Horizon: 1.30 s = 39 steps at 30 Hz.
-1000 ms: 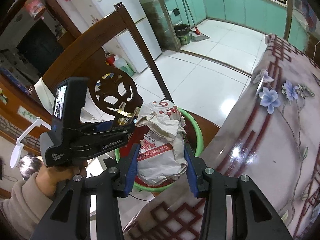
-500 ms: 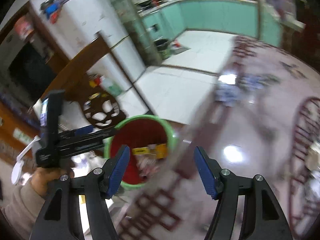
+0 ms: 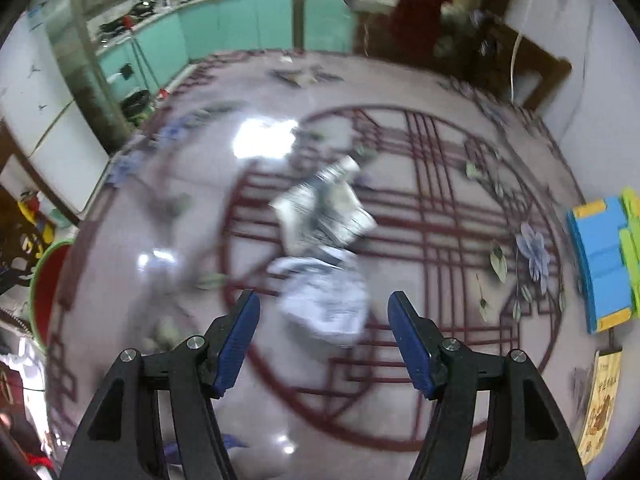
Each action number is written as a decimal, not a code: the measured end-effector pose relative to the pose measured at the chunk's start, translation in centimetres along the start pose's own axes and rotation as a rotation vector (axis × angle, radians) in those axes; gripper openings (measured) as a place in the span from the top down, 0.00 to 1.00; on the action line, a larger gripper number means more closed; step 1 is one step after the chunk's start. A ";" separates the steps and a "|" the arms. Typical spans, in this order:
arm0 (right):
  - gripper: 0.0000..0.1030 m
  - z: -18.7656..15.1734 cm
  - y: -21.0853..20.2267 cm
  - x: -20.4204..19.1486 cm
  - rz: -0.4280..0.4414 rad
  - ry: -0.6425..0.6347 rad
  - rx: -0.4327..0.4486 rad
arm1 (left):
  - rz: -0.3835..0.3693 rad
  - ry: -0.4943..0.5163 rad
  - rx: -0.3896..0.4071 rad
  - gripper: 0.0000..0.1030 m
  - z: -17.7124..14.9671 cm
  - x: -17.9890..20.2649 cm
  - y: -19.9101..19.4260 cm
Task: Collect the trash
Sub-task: 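Grasp the patterned paper cup with the left gripper while the right grasps a white wrapper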
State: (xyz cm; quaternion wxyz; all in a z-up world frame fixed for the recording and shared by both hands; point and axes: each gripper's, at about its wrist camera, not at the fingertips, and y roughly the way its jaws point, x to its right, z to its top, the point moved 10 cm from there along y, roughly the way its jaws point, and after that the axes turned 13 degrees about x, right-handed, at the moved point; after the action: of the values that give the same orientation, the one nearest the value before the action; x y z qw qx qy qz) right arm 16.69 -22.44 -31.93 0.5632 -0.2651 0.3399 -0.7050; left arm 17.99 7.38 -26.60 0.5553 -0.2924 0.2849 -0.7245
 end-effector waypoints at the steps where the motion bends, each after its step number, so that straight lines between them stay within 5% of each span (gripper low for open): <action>1: 0.36 -0.2 0.6 0.3 0.012 0.005 -0.008 | -0.011 0.019 -0.003 0.21 0.1 1.5 0.1; 5: 0.37 -1.1 2.9 0.3 0.098 0.024 -0.042 | -0.067 0.085 0.006 0.21 0.7 7.7 0.1; 6: 0.49 -1.0 2.9 0.4 0.137 0.040 -0.030 | -0.087 0.108 0.009 0.21 1.0 9.5 0.1; 10: 0.50 -0.7 2.0 2.6 0.176 0.063 0.009 | -0.164 0.199 0.012 0.19 2.2 16.1 1.1; 21: 0.50 -2.7 -2.8 12.3 0.176 0.238 0.061 | -0.310 0.397 -0.101 0.18 2.7 30.8 10.7; 24: 0.50 -3.1 -3.0 13.7 0.173 0.261 0.061 | -0.314 0.365 -0.136 0.22 2.4 31.9 12.9; 25: 0.50 -3.3 -3.0 14.0 0.177 0.266 0.058 | -0.304 0.356 -0.145 0.37 2.3 32.0 13.5; 26: 0.49 -3.5 -3.0 14.2 0.179 0.269 0.056 | -0.309 0.336 -0.153 0.39 2.2 32.0 13.9; 29: 0.49 -3.8 -2.7 14.4 0.191 0.278 0.049 | -0.331 0.236 -0.166 0.68 2.8 32.0 14.1; 39: 0.49 -2.3 -2.8 11.8 0.246 0.257 0.078 | -0.278 0.203 -0.131 0.71 1.7 29.2 10.0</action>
State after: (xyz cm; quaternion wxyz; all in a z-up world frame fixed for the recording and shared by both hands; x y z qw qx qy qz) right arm 10.55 -33.16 -31.27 0.6069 -0.1071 0.4115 -0.6715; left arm 19.36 -23.38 -29.71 0.3981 -0.2900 0.3432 -0.7998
